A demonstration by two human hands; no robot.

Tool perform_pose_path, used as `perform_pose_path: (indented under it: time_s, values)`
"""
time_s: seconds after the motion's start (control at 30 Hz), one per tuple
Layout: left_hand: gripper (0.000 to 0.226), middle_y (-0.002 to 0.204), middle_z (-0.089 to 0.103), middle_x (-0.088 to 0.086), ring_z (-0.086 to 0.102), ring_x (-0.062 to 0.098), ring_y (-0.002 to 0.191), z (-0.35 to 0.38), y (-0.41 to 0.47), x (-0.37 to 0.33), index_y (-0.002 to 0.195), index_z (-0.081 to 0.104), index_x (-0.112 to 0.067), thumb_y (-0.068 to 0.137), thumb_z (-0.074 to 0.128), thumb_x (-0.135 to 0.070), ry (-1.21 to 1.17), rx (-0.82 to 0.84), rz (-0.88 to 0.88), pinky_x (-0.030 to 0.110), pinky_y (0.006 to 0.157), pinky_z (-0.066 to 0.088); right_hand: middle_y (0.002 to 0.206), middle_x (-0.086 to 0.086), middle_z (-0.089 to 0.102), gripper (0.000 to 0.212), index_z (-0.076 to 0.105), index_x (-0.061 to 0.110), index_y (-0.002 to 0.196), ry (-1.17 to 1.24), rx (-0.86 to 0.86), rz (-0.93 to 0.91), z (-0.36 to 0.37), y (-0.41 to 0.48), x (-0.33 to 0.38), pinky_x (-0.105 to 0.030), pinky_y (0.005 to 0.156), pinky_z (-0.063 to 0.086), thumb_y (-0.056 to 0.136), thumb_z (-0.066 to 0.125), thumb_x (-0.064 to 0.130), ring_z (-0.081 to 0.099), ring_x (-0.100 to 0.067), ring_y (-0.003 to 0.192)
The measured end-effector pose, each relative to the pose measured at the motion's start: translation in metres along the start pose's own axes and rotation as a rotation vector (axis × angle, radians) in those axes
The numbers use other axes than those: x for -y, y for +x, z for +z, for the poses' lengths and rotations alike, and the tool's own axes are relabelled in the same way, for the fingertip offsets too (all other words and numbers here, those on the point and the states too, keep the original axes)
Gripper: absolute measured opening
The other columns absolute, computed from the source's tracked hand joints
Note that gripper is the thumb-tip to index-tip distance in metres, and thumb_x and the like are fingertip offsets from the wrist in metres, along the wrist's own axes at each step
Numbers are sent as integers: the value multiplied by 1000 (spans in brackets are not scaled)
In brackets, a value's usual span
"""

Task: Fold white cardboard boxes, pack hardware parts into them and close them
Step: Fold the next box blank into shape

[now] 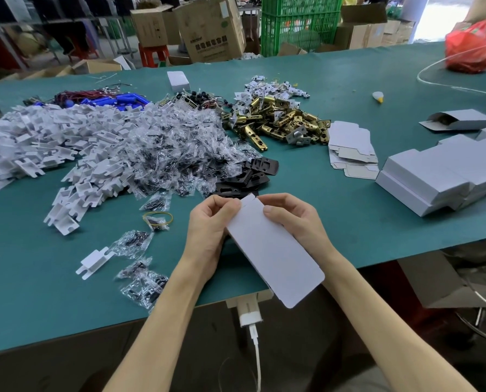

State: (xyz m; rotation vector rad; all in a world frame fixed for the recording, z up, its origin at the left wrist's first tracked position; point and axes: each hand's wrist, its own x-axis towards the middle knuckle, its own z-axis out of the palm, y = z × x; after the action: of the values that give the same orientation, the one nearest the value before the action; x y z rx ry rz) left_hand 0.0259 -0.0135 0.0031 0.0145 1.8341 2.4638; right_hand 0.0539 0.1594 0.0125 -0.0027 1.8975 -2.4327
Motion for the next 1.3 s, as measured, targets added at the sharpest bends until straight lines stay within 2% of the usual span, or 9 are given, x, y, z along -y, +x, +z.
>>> perform_pose_path:
  time_s: [0.2, 0.37, 0.53, 0.73, 0.93, 1.03, 1.13, 1.3]
  values:
    - [22, 74, 59, 7, 50, 17, 65, 0, -1, -3, 77, 59, -13, 96, 67, -7, 0, 23, -16, 31, 63, 44, 100, -9, 75, 26, 76, 14, 105, 1, 0, 8, -2, 1, -1, -28, 62, 56, 80, 73, 22, 68, -21, 78]
    - [20, 77, 55, 8, 45, 19, 70, 0, -2, -5, 73, 55, -17, 83, 72, -17, 0, 44, 0, 35, 66, 37, 100, -9, 75, 30, 74, 8, 110, 9, 8, 10, -2, 2, -2, -28, 61, 56, 81, 73, 19, 69, -21, 76]
    - [18, 85, 55, 14, 43, 27, 82, -1, -3, -2, 75, 59, -16, 83, 75, -21, 15, 32, 23, 40, 72, 38, 104, -11, 73, 20, 73, 6, 110, -3, -12, -17, -3, 2, -3, -30, 63, 57, 91, 72, 10, 68, -23, 79]
    - [12, 86, 63, 15, 51, 27, 84, -2, -3, 0, 83, 70, -11, 87, 78, -19, 28, 19, 57, 46, 81, 40, 103, -12, 72, 18, 71, 2, 111, -9, -45, -28, -4, 2, -4, -30, 62, 56, 93, 68, 6, 67, -23, 77]
    - [12, 88, 71, 8, 59, 21, 83, 0, -4, 0, 92, 80, -15, 97, 71, -21, 27, 25, 51, 37, 77, 49, 112, -19, 71, 28, 69, 1, 112, -13, -95, -53, -3, 5, -5, -30, 63, 55, 86, 74, 11, 66, -21, 80]
    - [20, 95, 75, 8, 64, 19, 85, 0, -3, 0, 99, 82, -16, 102, 62, -19, 32, 57, 25, 32, 77, 55, 103, -14, 73, 36, 70, 2, 110, 20, -103, -43, -3, 5, -5, -29, 61, 55, 80, 73, 21, 67, -20, 77]
    - [24, 96, 77, 10, 67, 19, 85, -1, -2, 0, 102, 81, -14, 103, 57, -13, 25, 67, 10, 29, 74, 59, 98, -11, 74, 32, 72, 7, 108, 27, -102, -33, -5, 5, -7, -30, 60, 56, 80, 73, 22, 67, -21, 75]
    - [22, 99, 78, 11, 68, 18, 85, -2, -2, 3, 102, 82, -12, 103, 60, -12, 23, 73, 25, 31, 76, 61, 100, -12, 73, 28, 73, 9, 104, 18, -125, -41, -5, 5, -8, -32, 60, 55, 79, 74, 22, 67, -21, 74]
